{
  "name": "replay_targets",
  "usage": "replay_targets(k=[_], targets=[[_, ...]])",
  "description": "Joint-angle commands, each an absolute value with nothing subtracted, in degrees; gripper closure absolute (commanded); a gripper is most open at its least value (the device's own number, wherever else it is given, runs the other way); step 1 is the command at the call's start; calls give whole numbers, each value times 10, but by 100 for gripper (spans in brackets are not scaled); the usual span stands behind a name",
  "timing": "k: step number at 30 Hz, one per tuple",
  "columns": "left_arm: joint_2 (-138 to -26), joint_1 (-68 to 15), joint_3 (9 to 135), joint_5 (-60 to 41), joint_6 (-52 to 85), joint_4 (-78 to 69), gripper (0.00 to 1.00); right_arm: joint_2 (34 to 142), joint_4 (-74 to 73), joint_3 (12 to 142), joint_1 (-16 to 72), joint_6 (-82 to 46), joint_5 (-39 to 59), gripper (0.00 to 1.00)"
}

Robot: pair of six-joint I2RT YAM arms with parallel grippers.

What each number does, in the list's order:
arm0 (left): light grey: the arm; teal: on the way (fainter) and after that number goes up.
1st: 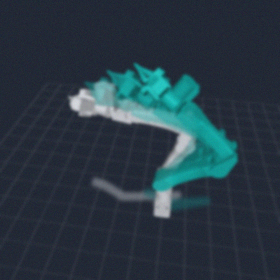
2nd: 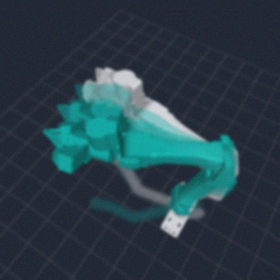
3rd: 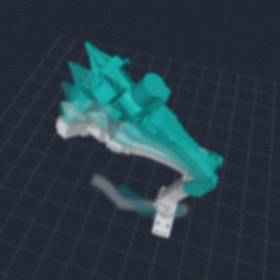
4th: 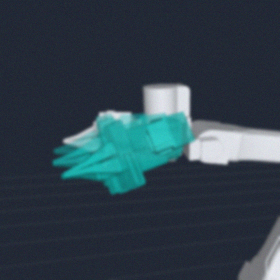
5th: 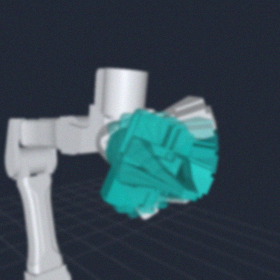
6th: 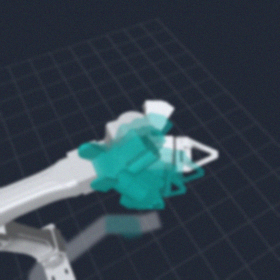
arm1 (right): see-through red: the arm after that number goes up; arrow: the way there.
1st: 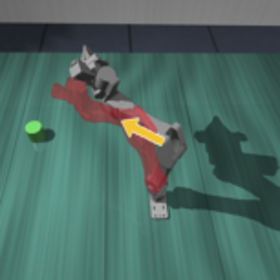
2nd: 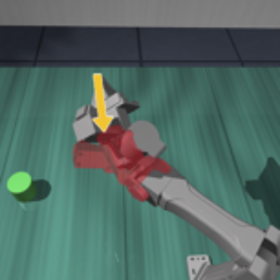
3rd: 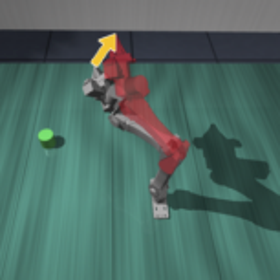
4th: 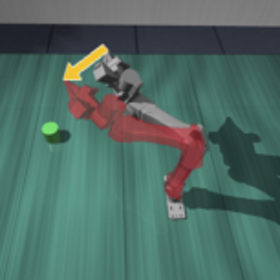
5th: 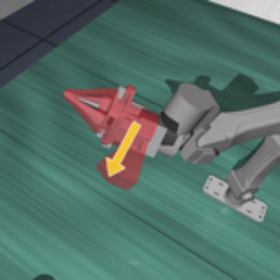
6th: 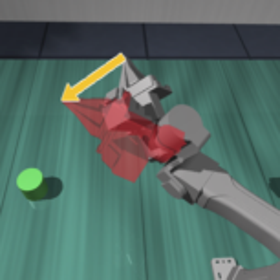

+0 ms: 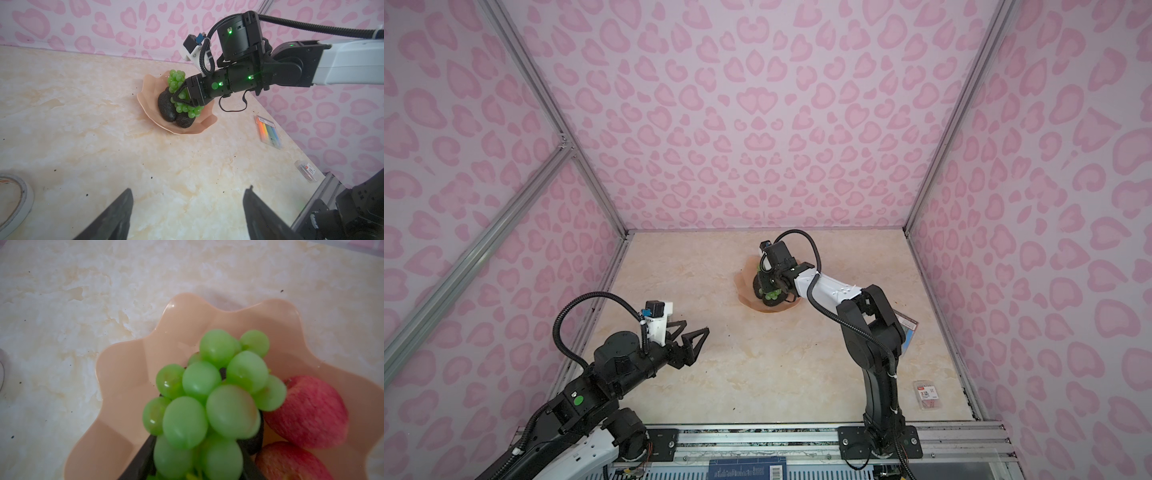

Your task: Place and organize the fake fruits in the fruit bowl

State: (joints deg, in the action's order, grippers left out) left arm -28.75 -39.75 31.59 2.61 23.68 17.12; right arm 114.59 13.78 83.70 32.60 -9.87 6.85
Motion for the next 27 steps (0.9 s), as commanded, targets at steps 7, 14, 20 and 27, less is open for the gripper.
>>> replay_targets(k=[7,14,20,27], targets=[[-294,-397,321,35,228,157,16,1117,116,804,324,-98,57,21],[-300,-397,325,39,225,152,16,1045,94,784,323,-92,47,2],[-311,-397,331,53,211,141,15,965,79,737,321,-98,25,2],[-362,-397,349,171,166,76,11,763,-16,527,300,-95,-155,1]])
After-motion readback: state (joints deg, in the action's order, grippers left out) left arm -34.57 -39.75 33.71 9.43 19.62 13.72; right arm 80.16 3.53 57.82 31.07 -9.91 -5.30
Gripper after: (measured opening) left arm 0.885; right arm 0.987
